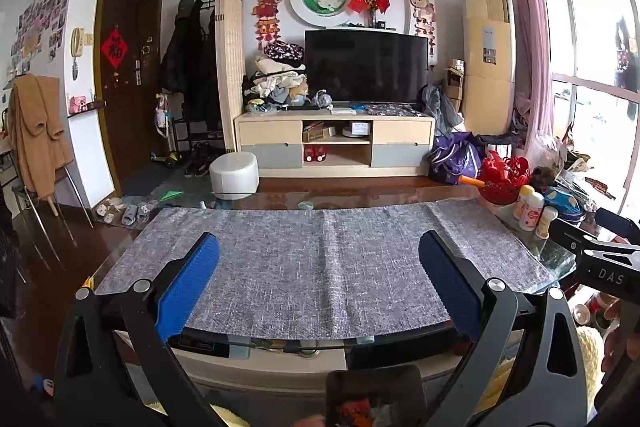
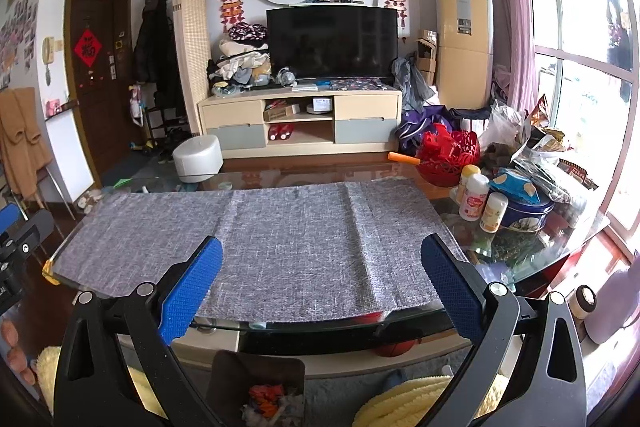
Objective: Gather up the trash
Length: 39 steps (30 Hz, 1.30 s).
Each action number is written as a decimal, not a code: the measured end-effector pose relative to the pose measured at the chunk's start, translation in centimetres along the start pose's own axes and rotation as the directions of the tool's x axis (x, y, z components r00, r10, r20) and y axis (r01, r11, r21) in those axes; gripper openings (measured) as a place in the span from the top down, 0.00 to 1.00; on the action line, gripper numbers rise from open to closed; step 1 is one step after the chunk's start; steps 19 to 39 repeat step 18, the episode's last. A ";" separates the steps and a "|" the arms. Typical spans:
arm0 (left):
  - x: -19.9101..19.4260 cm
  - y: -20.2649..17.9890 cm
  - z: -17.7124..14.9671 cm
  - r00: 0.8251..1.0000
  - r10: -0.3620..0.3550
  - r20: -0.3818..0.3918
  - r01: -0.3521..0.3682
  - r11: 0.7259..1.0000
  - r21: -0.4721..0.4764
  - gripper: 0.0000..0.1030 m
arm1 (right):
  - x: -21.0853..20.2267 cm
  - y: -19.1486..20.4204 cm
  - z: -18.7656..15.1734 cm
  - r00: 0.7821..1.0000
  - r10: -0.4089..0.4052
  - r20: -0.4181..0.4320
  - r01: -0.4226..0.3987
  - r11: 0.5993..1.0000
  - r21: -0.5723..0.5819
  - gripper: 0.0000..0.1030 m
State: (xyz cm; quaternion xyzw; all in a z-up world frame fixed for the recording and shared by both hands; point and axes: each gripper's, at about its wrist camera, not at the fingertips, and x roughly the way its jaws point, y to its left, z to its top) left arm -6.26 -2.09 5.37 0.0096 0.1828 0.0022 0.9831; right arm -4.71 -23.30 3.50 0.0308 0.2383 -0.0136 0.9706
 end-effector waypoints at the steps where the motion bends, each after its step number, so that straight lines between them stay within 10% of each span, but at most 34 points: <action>1: 0.0 0.0 0.0 1.000 -0.005 0.003 0.005 1.000 -0.003 0.08 | 0.0 -0.1 0.0 1.000 0.000 -0.002 0.000 1.000 0.001 0.03; 39: 0.3 -0.1 -0.3 0.999 -0.034 -0.024 0.034 0.999 -0.007 0.08 | 0.1 -0.4 -0.1 1.000 -0.003 -0.008 0.003 1.000 0.003 0.03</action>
